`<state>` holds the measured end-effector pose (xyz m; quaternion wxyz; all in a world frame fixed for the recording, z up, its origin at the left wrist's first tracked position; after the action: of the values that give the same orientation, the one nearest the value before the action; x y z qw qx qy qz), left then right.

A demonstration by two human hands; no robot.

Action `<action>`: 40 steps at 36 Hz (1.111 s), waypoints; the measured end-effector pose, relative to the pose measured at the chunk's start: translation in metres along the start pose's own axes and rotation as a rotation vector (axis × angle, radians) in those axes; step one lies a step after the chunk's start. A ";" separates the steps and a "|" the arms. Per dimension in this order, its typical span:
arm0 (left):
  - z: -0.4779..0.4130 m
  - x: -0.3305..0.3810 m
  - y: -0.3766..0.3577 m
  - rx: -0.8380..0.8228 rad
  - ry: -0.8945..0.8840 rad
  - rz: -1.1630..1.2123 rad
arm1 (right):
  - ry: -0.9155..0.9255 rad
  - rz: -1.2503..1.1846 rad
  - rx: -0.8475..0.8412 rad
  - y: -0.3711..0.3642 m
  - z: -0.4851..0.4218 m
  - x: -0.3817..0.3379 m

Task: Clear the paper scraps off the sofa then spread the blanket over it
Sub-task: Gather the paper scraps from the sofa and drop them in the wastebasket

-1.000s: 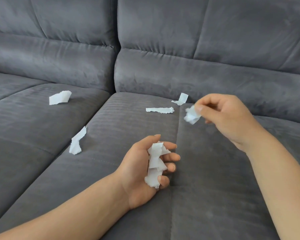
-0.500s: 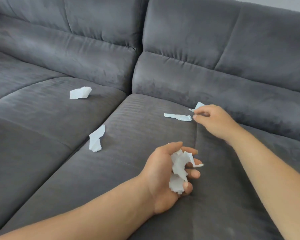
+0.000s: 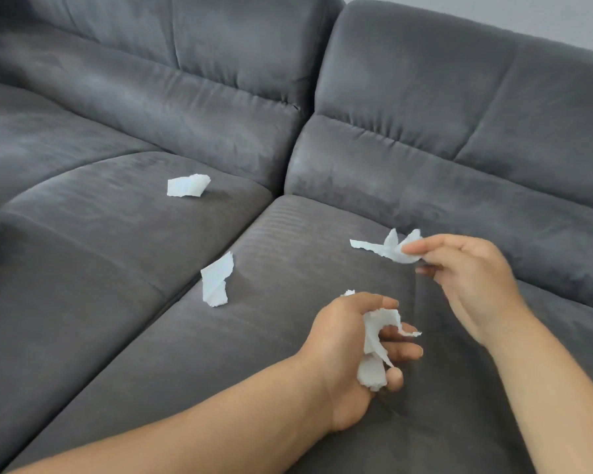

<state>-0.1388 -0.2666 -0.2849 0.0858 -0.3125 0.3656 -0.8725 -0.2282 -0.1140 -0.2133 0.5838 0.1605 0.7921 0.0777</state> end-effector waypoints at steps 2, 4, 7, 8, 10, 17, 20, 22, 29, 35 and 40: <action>-0.002 0.005 0.001 -0.008 -0.023 -0.005 | 0.055 0.014 -0.355 -0.029 0.023 -0.034; -0.001 0.005 0.002 -0.016 -0.023 0.008 | 0.078 0.104 -0.610 -0.048 0.044 -0.050; 0.001 0.001 -0.002 -0.029 -0.019 -0.009 | 0.024 0.138 -0.796 -0.064 0.063 -0.055; 0.001 0.000 -0.002 -0.013 -0.024 -0.016 | 0.018 0.126 -0.832 -0.068 0.066 -0.056; 0.002 0.001 -0.002 0.015 -0.039 -0.035 | 0.009 0.045 -0.747 -0.061 0.057 -0.056; -0.002 0.001 0.005 0.049 -0.060 -0.049 | -0.154 0.616 -0.228 -0.032 -0.038 0.021; -0.005 0.003 0.008 0.056 -0.074 -0.022 | -0.247 0.773 -0.212 -0.038 -0.049 0.053; -0.006 0.007 0.009 0.051 -0.076 -0.012 | -0.191 0.776 -0.121 -0.039 -0.052 0.056; -0.007 0.033 0.022 0.079 -0.121 0.049 | 0.027 0.433 -0.051 -0.035 -0.041 0.018; -0.006 0.045 0.029 0.088 -0.148 0.078 | 0.196 0.204 -0.524 -0.081 -0.008 -0.060; -0.003 0.044 0.019 0.007 -0.138 0.047 | 0.131 0.280 -0.707 -0.105 0.014 -0.050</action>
<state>-0.1770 -0.2956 -0.2781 0.1325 -0.3631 0.3629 -0.8478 -0.2185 -0.2301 -0.2049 0.5349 0.0507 0.7226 0.4349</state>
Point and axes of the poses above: each hand's wrist, its own z-axis away from the middle knuckle, its own y-axis out of the back of the hand, x = y × z, the point moved 9 cm from there along -z, towards the middle knuckle, and after that the axes turned 7 degrees about y, right-handed, at the moved point
